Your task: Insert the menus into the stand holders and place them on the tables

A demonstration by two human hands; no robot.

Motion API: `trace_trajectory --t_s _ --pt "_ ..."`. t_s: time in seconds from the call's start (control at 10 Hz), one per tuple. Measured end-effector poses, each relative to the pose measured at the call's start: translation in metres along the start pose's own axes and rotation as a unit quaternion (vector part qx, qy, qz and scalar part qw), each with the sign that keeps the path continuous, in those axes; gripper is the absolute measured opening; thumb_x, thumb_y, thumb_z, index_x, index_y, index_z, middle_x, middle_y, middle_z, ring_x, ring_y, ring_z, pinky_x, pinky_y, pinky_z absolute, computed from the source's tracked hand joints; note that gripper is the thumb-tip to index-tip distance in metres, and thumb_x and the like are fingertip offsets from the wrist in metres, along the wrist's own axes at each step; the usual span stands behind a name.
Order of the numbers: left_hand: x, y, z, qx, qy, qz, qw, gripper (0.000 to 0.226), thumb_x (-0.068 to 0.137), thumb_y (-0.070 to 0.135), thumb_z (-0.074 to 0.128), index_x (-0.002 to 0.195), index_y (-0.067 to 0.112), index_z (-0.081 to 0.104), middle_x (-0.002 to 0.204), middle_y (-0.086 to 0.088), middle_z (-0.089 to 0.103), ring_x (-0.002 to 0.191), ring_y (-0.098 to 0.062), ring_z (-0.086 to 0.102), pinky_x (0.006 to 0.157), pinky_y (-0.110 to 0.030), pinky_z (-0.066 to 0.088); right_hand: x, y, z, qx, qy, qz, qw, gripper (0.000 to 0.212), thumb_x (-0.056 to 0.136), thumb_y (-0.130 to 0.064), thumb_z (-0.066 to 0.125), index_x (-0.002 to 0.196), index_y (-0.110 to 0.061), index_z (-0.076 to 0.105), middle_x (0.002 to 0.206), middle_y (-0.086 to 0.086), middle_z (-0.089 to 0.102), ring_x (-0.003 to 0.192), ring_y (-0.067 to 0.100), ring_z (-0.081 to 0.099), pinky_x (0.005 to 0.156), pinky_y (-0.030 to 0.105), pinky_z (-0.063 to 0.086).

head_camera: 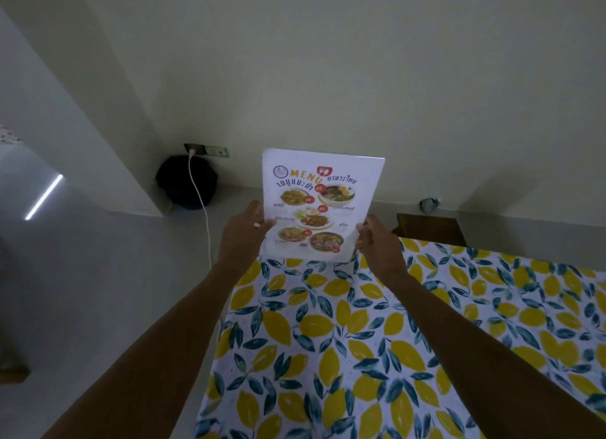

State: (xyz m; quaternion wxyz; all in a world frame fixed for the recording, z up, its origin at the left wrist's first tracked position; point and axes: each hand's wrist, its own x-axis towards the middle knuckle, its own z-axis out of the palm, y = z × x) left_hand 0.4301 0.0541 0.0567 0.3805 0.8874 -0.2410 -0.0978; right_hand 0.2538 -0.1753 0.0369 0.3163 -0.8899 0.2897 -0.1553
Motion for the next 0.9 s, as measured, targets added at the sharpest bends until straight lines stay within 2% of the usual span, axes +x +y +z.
trace_trajectory --t_s 0.2,0.4,0.5,0.6,0.7,0.8,0.9 --pt "0.007 -0.004 0.001 0.008 -0.002 0.009 1.000 0.022 0.089 0.038 0.064 0.092 0.020 0.051 0.094 -0.004 0.072 0.077 -0.022 0.067 0.068 -0.040 0.056 0.003 0.003 0.005 -0.009 0.002 0.000 1.000 0.047 0.096 -0.059 0.029 0.098 -0.016 0.049 0.083 0.015 0.067 0.067 0.031 0.067 0.059 0.053 0.057" --pt "0.004 -0.002 0.002 0.012 -0.013 -0.001 1.000 0.023 0.090 0.044 0.060 0.097 0.025 0.050 0.100 -0.003 0.072 0.079 -0.023 0.068 0.070 -0.044 0.058 0.002 -0.006 0.004 -0.012 -0.013 0.032 0.999 0.032 0.098 -0.048 0.035 0.096 -0.017 0.045 0.086 0.017 0.066 0.070 0.034 0.067 0.059 0.055 0.057" --pt "0.007 0.001 -0.002 0.038 -0.022 -0.016 0.999 0.027 0.088 0.047 0.059 0.102 0.025 0.052 0.103 -0.005 0.072 0.085 -0.027 0.068 0.073 -0.042 0.057 0.003 -0.015 0.000 -0.016 -0.036 0.050 0.998 0.022 0.101 -0.031 0.042 0.100 -0.010 0.045 0.091 0.019 0.067 0.077 0.037 0.067 0.062 0.053 0.057" --pt "0.009 0.009 -0.009 0.052 -0.018 -0.025 0.998 0.030 0.088 0.047 0.060 0.106 0.024 0.054 0.104 -0.005 0.072 0.088 -0.028 0.068 0.075 -0.040 0.054 0.003 -0.019 -0.003 -0.019 -0.042 0.060 0.997 0.024 0.101 -0.030 0.044 0.104 -0.006 0.047 0.096 0.021 0.069 0.081 0.038 0.068 0.060 0.045 0.054" --pt "0.006 0.014 -0.016 0.058 -0.029 -0.025 0.998 0.033 0.088 0.047 0.061 0.107 0.022 0.055 0.105 -0.003 0.072 0.087 -0.026 0.068 0.071 -0.034 0.048 -0.003 -0.026 -0.014 -0.035 -0.053 0.062 0.996 0.036 0.098 -0.040 0.046 0.114 -0.008 0.048 0.102 0.020 0.069 0.089 0.038 0.067 0.063 0.038 0.050" --pt "0.003 0.015 -0.021 0.078 -0.041 -0.014 0.996 0.040 0.087 0.053 0.060 0.110 0.021 0.054 0.110 -0.003 0.071 0.094 -0.026 0.067 0.073 -0.034 0.047 -0.008 -0.026 -0.023 -0.061 -0.068 0.054 0.994 0.046 0.097 -0.049 0.043 0.125 -0.012 0.046 0.112 0.021 0.066 0.100 0.039 0.065 0.074 0.047 0.055" --pt "-0.010 0.016 -0.021 0.148 -0.051 -0.026 0.987 0.058 0.085 0.065 0.052 0.116 0.016 0.052 0.116 -0.009 0.066 0.103 -0.029 0.064 0.082 -0.041 0.050 -0.021 -0.013 -0.042 -0.167 -0.103 0.064 0.979 0.060 0.098 -0.045 0.044 0.142 -0.006 0.034 0.130 0.028 0.054 0.118 0.044 0.053 0.093 0.052 0.049"
